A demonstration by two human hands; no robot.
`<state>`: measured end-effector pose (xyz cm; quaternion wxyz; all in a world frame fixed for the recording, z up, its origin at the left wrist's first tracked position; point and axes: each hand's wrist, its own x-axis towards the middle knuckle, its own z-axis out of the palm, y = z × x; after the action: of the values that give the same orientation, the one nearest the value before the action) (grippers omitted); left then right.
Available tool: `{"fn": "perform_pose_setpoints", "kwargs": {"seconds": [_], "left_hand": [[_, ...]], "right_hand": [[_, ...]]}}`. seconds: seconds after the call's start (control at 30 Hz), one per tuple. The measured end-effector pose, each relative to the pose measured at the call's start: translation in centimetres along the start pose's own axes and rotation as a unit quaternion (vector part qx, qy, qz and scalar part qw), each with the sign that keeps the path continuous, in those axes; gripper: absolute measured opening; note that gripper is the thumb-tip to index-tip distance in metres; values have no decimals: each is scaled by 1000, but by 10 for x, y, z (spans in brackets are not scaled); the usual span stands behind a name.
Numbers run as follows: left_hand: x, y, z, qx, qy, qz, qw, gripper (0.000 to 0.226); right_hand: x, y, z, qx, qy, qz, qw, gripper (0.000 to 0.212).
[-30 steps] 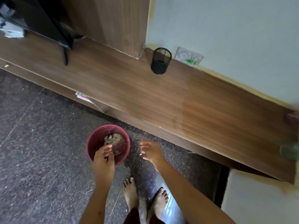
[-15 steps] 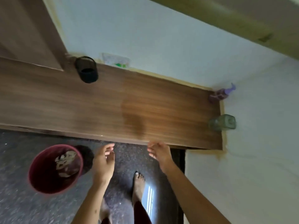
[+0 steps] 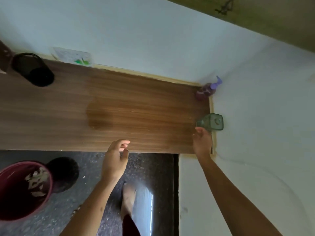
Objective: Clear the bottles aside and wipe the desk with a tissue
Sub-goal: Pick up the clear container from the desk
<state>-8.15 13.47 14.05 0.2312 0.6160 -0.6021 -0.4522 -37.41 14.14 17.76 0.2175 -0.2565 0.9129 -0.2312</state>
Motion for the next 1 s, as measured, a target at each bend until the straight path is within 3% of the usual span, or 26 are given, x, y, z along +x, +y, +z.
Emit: {"fn": "perform_pose_setpoints", "kwargs": {"seconds": [0.23, 0.4, 0.57, 0.77, 0.87, 1.0], "left_hand": [[30, 35, 29, 18, -25, 29, 999, 34], [65, 59, 39, 37, -28, 45, 998, 35], [90, 61, 48, 34, -24, 46, 998, 34], [94, 48, 42, 29, -18, 37, 999, 33], [93, 43, 38, 13, -20, 26, 999, 31], [93, 42, 40, -8, -29, 12, 999, 32]], "right_hand": [[69, -33, -5, 38, -3, -132, 990, 30], [152, -58, -3, 38, 55, -70, 995, 51], [217, -59, 5, 31, 26, 18, 999, 90], [242, -59, 13, 67, 13, 10, 998, 77], [239, -60, 9, 64, 17, 13, 998, 83], [221, -66, -6, -50, -12, 42, 998, 92]]}}
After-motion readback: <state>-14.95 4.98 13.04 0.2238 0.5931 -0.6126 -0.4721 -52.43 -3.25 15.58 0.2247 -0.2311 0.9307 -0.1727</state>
